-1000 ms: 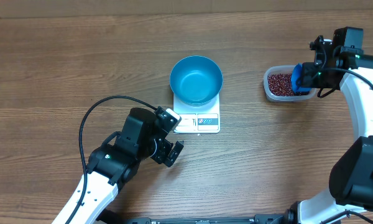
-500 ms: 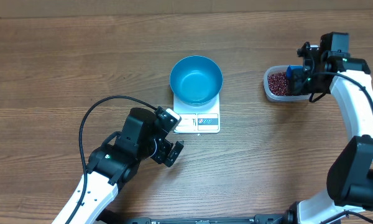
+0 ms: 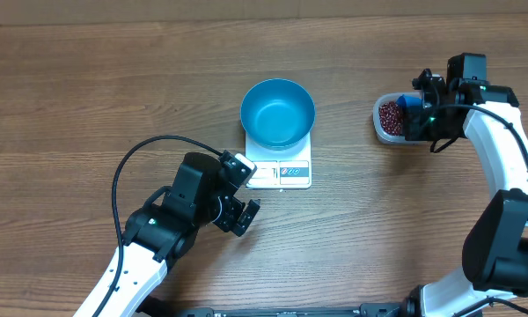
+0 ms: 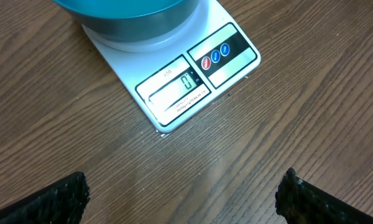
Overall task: Scoop item into bowl and weigh 150g on scale
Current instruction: 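Dip the blue scoop into the red beans with the right gripper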
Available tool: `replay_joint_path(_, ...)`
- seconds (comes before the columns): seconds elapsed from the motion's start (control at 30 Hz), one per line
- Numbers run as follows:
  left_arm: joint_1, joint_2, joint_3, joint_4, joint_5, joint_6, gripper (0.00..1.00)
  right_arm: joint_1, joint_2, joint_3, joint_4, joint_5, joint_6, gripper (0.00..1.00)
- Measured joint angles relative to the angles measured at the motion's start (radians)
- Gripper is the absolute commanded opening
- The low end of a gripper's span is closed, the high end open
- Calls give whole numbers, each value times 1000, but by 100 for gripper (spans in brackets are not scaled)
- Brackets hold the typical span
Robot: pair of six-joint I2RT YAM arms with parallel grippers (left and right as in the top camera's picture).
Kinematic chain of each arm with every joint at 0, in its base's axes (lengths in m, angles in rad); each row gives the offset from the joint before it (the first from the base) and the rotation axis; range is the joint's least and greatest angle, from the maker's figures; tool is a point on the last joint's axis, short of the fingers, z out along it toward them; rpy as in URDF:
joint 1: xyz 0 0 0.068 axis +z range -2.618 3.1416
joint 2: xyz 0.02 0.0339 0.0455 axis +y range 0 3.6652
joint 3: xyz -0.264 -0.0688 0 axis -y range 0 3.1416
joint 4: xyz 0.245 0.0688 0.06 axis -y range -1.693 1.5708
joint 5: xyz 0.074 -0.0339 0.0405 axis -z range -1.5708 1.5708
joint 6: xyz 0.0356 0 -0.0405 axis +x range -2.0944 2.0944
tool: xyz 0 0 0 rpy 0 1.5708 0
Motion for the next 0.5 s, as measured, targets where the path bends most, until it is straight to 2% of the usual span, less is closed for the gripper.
replay_joint_path(0.5, 0, 0, 0, 0, 0, 0, 100, -26, 26, -8, -21, -126, 44, 4)
